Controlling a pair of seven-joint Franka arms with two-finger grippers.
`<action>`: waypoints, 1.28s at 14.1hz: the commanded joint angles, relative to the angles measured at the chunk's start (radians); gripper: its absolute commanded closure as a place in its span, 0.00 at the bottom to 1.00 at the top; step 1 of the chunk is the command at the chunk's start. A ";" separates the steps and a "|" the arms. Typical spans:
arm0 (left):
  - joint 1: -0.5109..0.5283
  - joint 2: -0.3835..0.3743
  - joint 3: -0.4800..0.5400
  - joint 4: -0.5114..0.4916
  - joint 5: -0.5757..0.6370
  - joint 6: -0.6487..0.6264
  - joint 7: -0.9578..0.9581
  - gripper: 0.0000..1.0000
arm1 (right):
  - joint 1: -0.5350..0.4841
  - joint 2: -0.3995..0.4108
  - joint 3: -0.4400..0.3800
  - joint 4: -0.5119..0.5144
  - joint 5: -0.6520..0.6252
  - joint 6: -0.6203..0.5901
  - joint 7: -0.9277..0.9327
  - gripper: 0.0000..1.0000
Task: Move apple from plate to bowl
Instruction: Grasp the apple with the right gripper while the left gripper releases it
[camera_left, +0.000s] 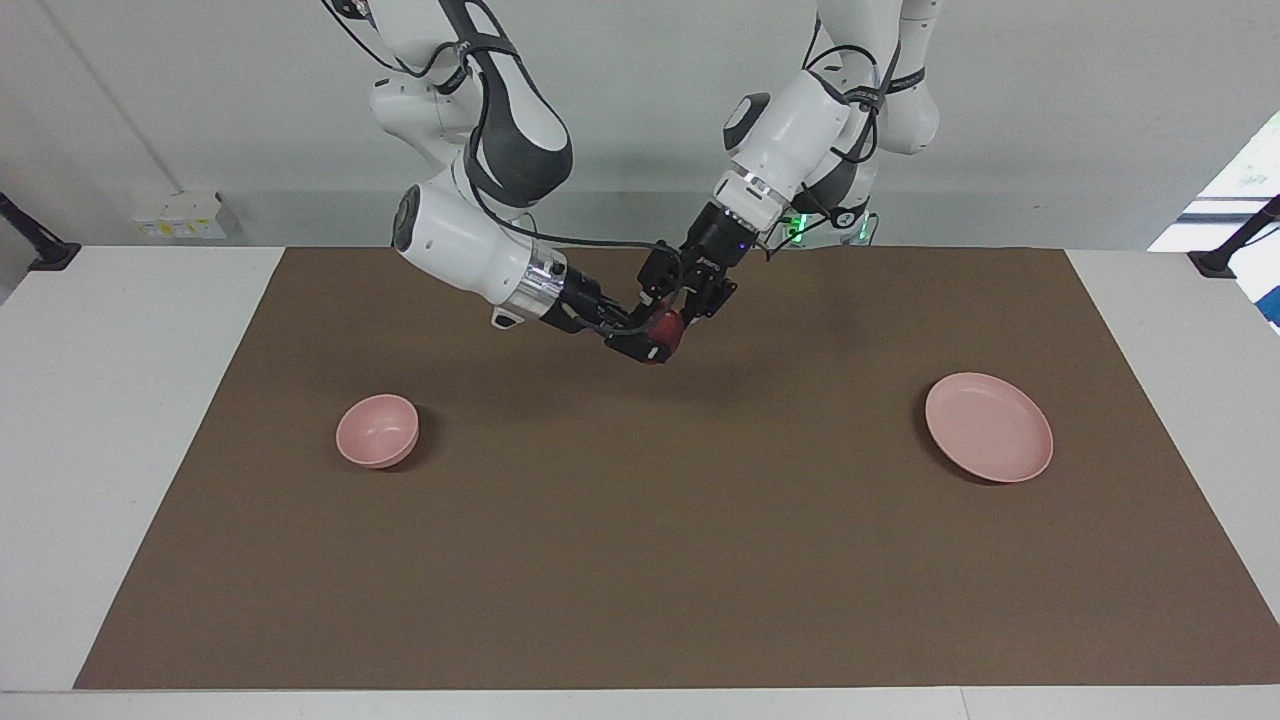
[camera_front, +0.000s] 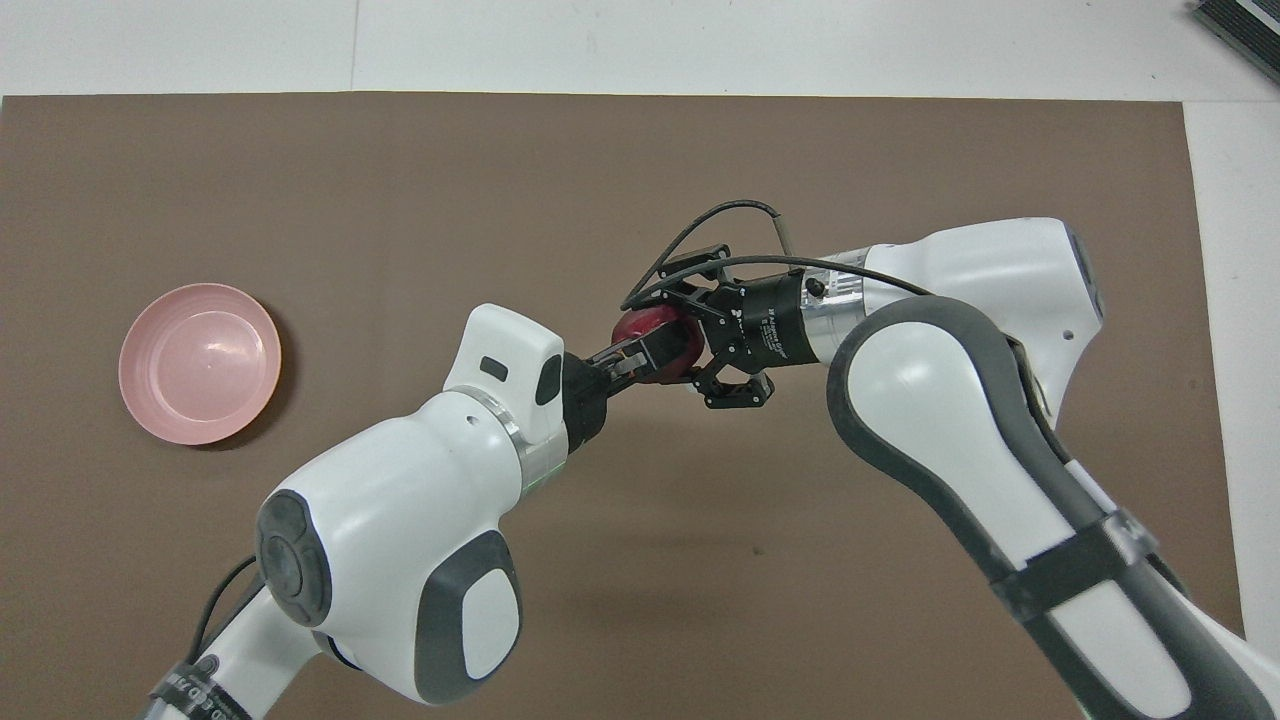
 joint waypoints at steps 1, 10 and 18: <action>-0.001 0.008 0.005 0.016 0.002 0.009 -0.017 0.47 | -0.011 0.009 0.014 0.013 0.021 -0.007 0.001 1.00; 0.015 0.019 0.007 0.024 0.028 -0.004 -0.014 0.07 | -0.011 0.009 0.015 0.013 0.021 -0.006 0.000 1.00; 0.015 0.019 0.007 0.024 0.028 -0.004 -0.016 0.04 | -0.044 0.006 0.011 0.009 -0.139 -0.088 -0.088 1.00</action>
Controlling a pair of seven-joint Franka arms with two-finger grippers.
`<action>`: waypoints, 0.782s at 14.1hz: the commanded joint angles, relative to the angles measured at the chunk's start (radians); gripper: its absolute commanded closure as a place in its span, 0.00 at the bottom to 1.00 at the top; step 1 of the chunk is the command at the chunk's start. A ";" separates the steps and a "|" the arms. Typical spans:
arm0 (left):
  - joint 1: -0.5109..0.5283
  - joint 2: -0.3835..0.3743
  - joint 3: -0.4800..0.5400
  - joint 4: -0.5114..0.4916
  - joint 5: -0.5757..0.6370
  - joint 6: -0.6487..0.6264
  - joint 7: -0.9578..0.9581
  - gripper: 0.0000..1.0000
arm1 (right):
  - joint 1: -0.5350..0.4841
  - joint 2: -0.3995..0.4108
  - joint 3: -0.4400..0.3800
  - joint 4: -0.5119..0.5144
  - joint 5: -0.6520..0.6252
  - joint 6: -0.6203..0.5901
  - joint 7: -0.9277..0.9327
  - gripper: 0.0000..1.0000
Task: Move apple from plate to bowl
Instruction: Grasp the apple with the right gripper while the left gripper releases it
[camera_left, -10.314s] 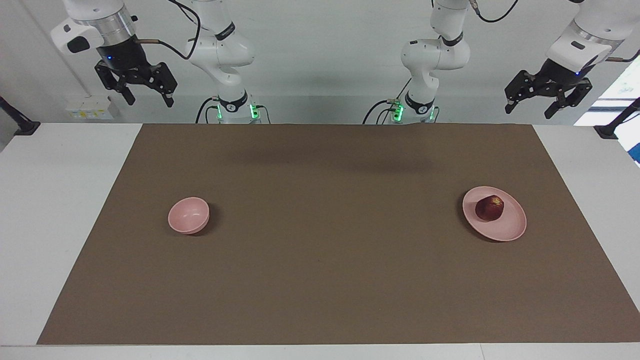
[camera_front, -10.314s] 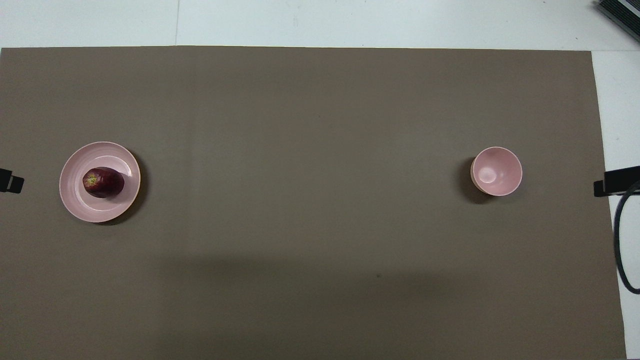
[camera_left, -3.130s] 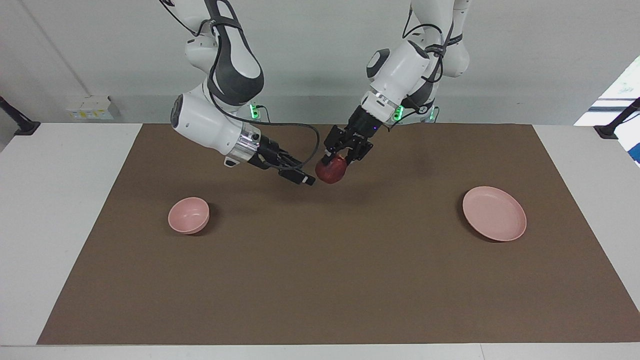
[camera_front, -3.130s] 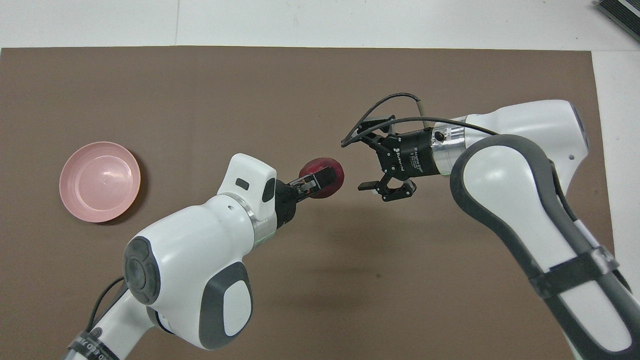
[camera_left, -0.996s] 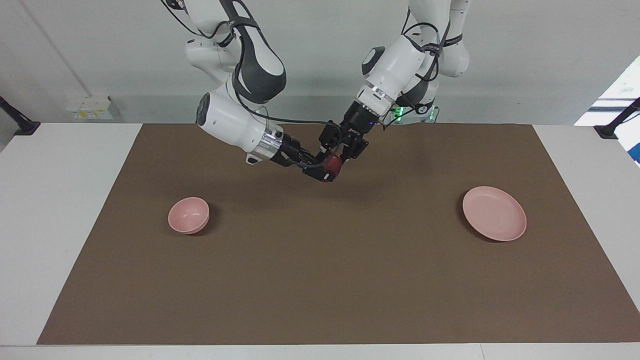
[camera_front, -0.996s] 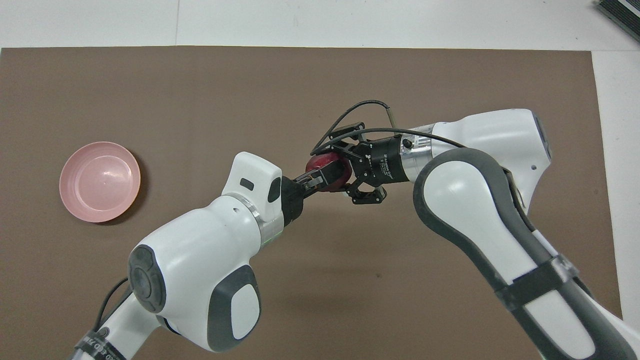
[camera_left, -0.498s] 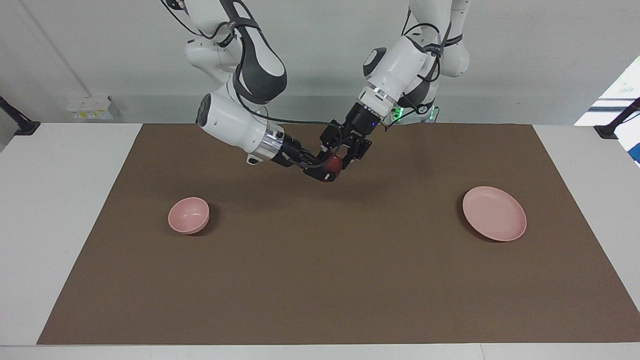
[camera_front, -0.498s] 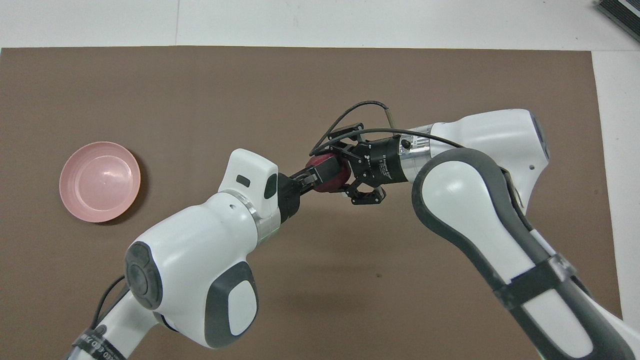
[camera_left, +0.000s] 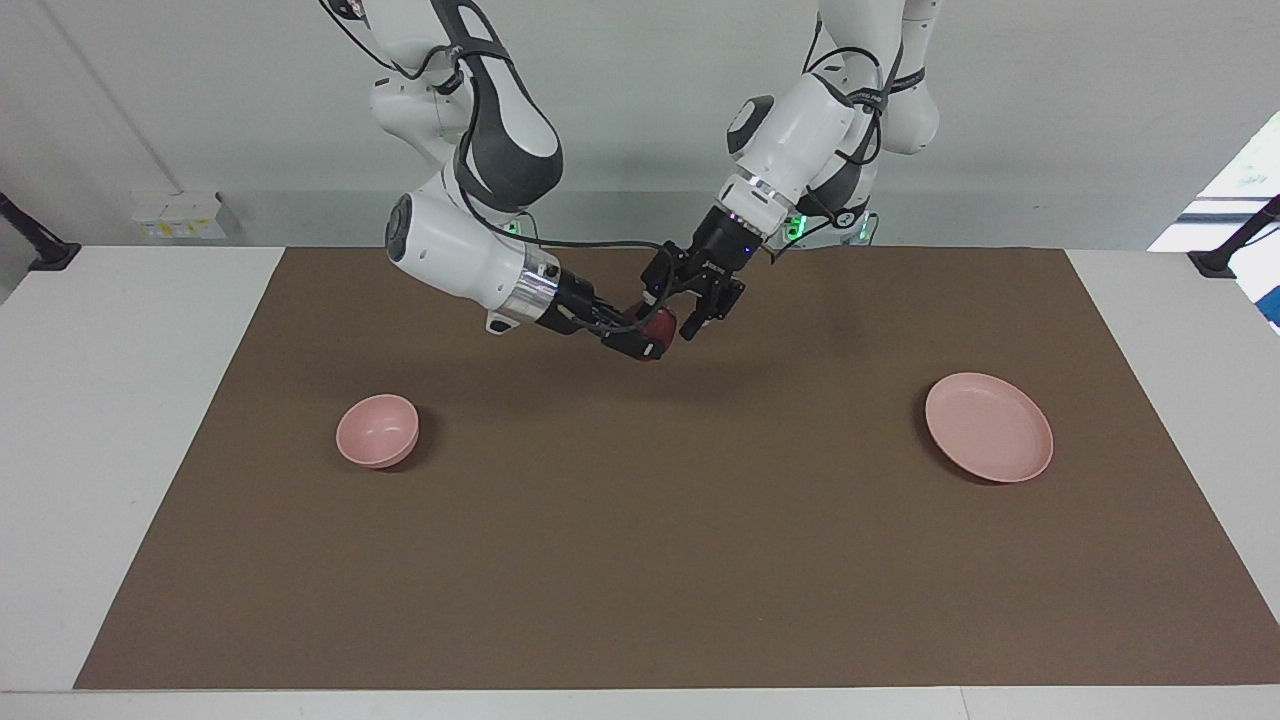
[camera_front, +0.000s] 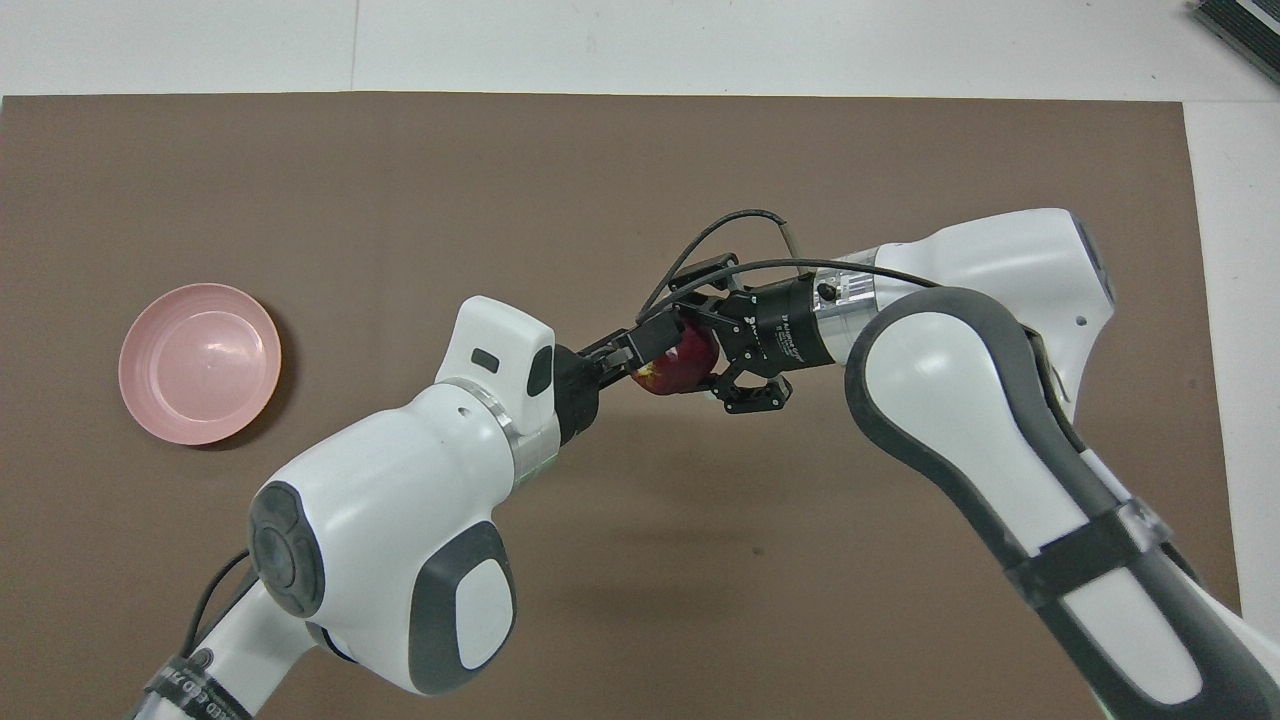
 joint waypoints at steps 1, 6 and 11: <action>0.010 0.014 -0.003 0.019 0.022 -0.004 -0.016 0.01 | -0.013 0.002 0.011 0.007 -0.103 -0.016 -0.019 1.00; 0.033 0.014 -0.001 0.019 0.025 -0.066 -0.002 0.00 | -0.020 0.002 0.007 -0.002 -0.298 -0.027 -0.051 1.00; 0.094 0.004 0.006 0.015 0.054 -0.275 0.094 0.00 | -0.091 0.007 0.001 -0.004 -0.364 -0.073 -0.186 1.00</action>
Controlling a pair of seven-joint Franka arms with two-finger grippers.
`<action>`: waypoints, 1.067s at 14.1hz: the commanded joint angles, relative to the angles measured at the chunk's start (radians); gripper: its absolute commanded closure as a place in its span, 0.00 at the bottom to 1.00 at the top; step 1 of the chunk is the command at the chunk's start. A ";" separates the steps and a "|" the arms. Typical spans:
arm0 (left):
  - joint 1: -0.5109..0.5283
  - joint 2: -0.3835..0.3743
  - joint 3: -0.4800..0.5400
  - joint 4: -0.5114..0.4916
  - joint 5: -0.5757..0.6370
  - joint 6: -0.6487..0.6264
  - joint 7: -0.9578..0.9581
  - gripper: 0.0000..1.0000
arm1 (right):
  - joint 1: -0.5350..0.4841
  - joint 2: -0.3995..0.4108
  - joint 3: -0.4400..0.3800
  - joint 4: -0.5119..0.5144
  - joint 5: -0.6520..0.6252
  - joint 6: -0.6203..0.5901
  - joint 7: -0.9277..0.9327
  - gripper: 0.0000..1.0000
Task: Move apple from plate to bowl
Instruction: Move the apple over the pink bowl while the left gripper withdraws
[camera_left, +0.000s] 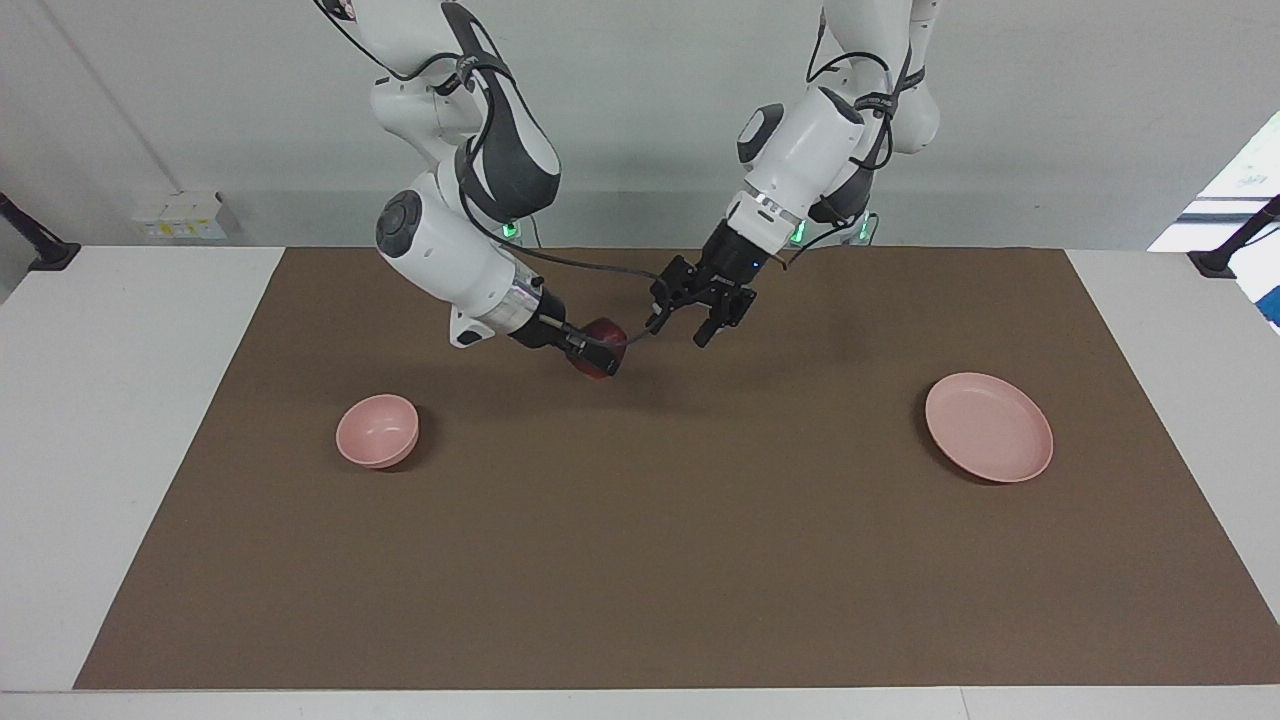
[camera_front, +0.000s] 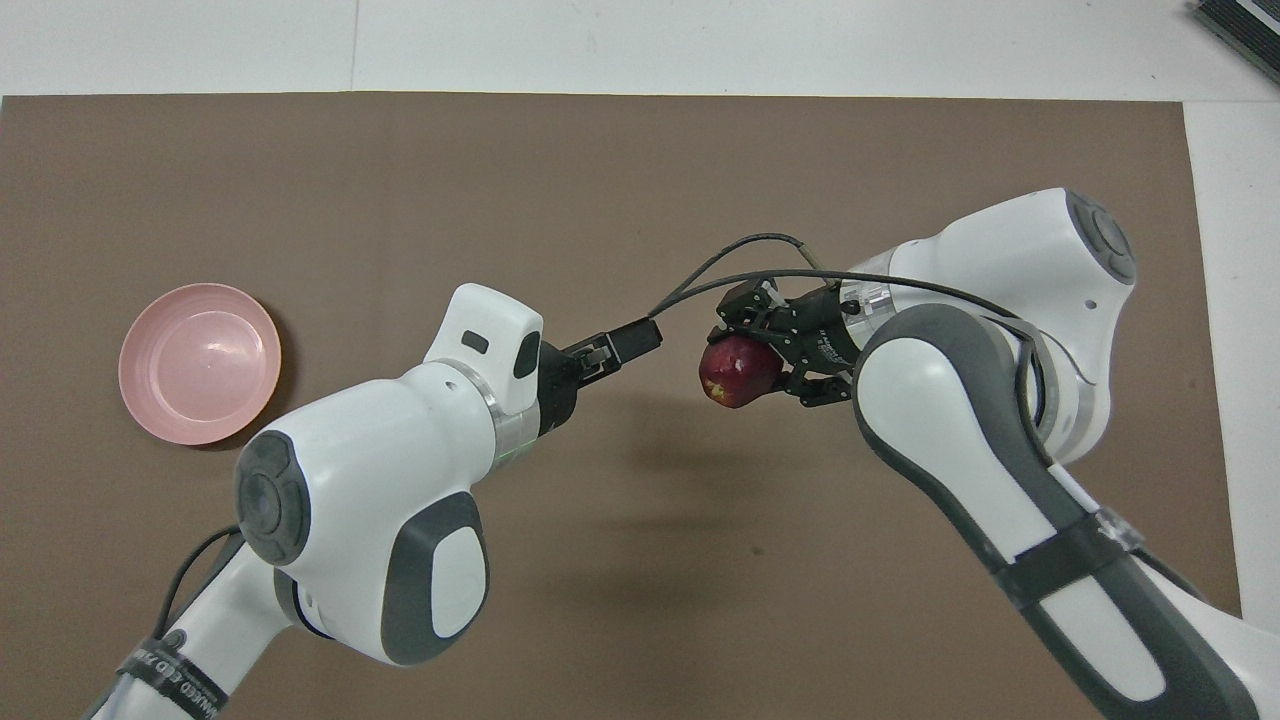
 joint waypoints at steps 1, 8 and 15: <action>0.045 -0.011 0.000 0.010 0.019 -0.157 0.066 0.00 | -0.045 0.002 0.005 0.002 -0.067 -0.024 -0.089 1.00; 0.266 -0.024 0.002 0.009 0.209 -0.449 0.329 0.00 | -0.088 0.014 -0.033 0.000 -0.379 -0.002 -0.345 1.00; 0.435 0.002 0.002 0.113 0.525 -0.570 0.574 0.00 | -0.093 0.071 -0.138 0.012 -0.641 0.159 -0.625 1.00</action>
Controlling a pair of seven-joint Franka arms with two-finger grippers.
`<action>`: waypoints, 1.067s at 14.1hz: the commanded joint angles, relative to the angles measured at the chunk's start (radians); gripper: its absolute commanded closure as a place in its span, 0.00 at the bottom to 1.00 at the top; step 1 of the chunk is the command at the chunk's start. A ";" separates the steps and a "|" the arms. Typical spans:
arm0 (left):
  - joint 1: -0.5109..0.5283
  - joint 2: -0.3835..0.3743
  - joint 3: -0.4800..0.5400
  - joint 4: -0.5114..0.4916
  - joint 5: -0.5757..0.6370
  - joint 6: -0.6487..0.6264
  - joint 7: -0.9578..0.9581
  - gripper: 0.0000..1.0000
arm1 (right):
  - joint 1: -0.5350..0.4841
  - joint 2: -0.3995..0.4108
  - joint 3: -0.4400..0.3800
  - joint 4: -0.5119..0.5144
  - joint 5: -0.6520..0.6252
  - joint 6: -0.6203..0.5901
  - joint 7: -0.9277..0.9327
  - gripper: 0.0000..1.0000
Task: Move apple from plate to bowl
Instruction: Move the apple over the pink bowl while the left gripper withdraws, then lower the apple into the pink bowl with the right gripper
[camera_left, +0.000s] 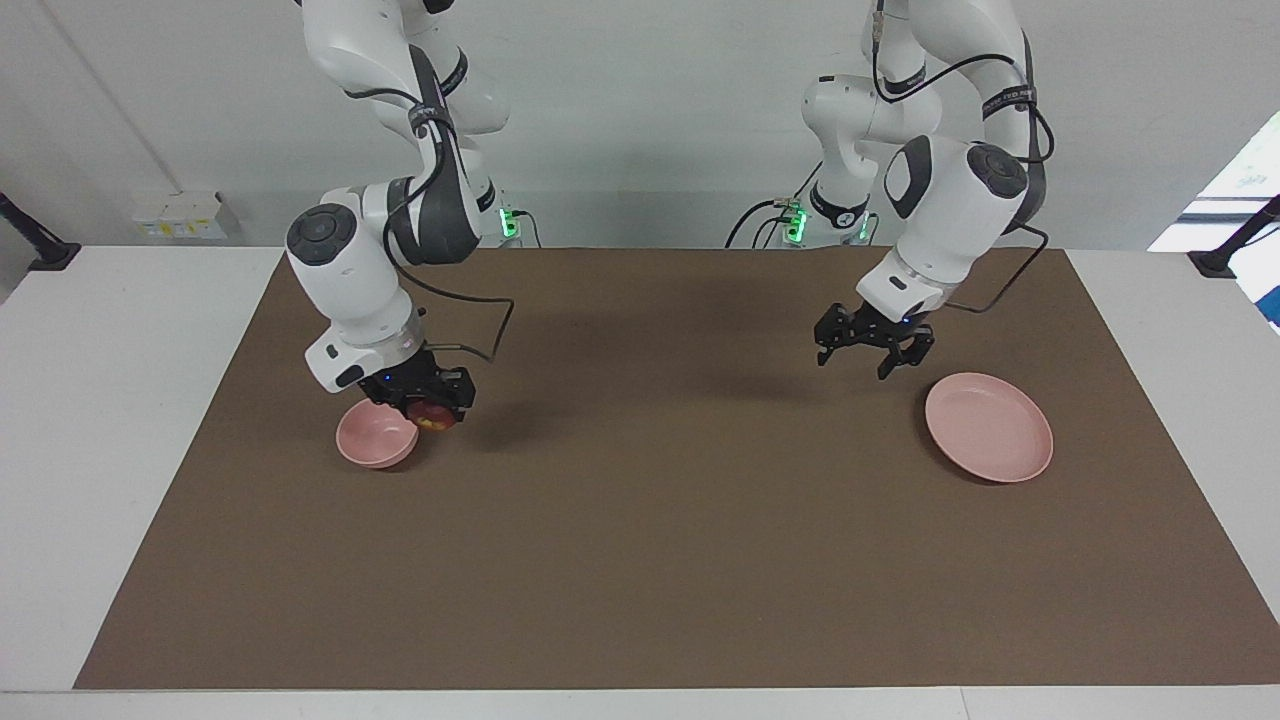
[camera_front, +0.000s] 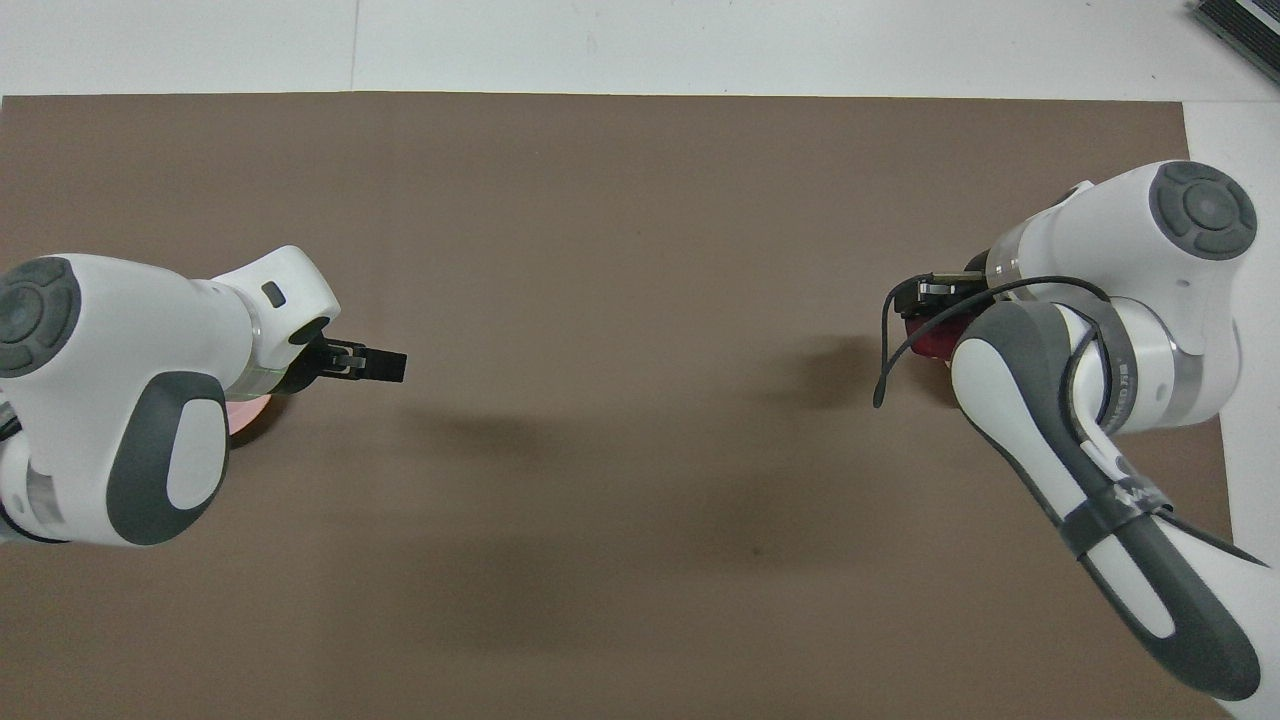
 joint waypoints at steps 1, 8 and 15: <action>0.056 0.026 -0.012 0.132 0.103 -0.115 0.018 0.00 | -0.010 0.044 -0.038 0.015 -0.064 0.079 -0.138 1.00; 0.172 0.026 -0.009 0.492 0.116 -0.549 0.066 0.00 | -0.021 0.079 -0.068 0.007 -0.061 0.098 -0.214 1.00; 0.228 0.024 -0.021 0.644 0.108 -0.767 0.075 0.00 | -0.032 0.101 -0.074 0.003 -0.061 0.115 -0.233 1.00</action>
